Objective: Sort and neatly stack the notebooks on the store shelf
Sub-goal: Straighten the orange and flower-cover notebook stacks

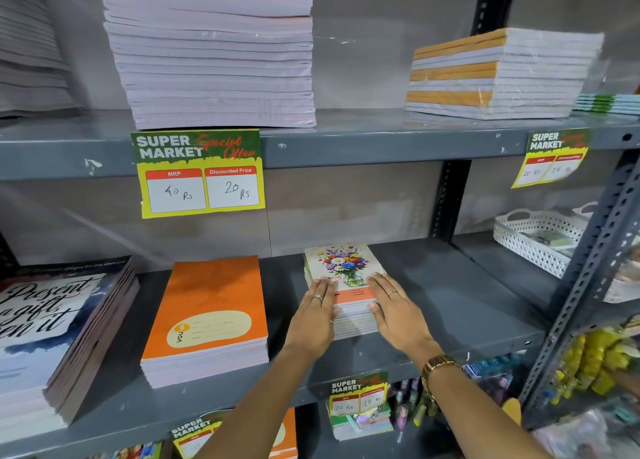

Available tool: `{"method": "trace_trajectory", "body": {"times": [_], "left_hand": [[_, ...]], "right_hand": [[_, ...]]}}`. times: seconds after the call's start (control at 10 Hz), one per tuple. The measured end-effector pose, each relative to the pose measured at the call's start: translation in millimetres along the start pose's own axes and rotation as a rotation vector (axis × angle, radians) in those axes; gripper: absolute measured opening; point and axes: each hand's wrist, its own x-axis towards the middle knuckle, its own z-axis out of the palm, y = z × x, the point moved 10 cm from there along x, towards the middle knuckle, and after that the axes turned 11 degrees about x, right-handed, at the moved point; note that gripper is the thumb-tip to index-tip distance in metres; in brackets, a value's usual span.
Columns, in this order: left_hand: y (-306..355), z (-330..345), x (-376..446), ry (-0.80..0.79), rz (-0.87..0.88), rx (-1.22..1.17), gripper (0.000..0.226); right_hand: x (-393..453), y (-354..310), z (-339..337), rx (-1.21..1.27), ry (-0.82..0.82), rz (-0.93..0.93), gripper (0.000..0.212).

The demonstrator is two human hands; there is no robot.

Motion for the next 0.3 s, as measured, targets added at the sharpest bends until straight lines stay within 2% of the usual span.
{"method": "trace_trajectory", "body": {"times": [0.2,0.3], "left_hand": [[2.2,-4.2,-2.8,-0.040,0.089,0.126,0.057],[-4.2,-11.8,-13.8,-0.010,0.093,0.170,0.060]], "right_hand": [[-1.2,-1.9,2.4,-0.061,-0.084,0.018,0.059],[-3.1,-2.7,0.2,-0.157,-0.118,0.044,0.062]]}}
